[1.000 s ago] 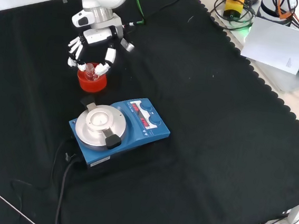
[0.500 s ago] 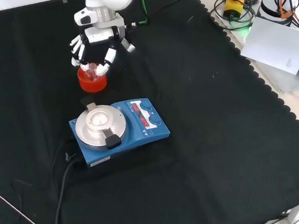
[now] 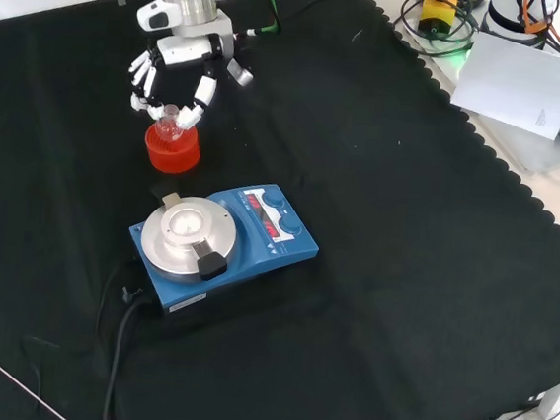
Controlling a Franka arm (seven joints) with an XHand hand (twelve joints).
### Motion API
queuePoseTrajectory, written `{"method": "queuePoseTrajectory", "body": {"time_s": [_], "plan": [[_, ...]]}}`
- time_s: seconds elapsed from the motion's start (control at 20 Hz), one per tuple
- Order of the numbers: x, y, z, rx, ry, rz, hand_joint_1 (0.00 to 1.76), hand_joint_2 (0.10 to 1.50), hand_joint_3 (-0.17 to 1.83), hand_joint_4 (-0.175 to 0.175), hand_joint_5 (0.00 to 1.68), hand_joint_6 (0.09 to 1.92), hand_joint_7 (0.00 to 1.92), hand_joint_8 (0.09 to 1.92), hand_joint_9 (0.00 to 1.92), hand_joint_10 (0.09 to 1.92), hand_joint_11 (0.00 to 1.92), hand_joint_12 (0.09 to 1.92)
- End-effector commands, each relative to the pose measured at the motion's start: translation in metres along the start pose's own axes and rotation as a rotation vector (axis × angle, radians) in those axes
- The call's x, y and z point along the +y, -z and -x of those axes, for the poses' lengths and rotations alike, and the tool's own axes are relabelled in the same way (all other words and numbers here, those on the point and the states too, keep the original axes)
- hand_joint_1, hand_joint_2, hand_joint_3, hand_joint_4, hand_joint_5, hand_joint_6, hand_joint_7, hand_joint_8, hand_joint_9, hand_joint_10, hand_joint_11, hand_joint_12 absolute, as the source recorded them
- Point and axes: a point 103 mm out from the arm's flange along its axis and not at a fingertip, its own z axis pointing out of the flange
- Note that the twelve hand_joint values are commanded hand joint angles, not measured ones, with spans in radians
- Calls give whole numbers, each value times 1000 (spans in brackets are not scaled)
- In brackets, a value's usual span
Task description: Pick up the round-bottom flask.
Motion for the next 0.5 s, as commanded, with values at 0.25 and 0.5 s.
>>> {"method": "queuePoseTrajectory", "body": {"time_s": [0.25,0.5], "plan": [[-23,75,-20,16,-14,33,1118,758,455,175,1285,571,713,562,870,498,482,1261],[-29,96,-33,13,-16,35,1121,744,475,175,1295,559,710,563,870,495,484,1265]]}}
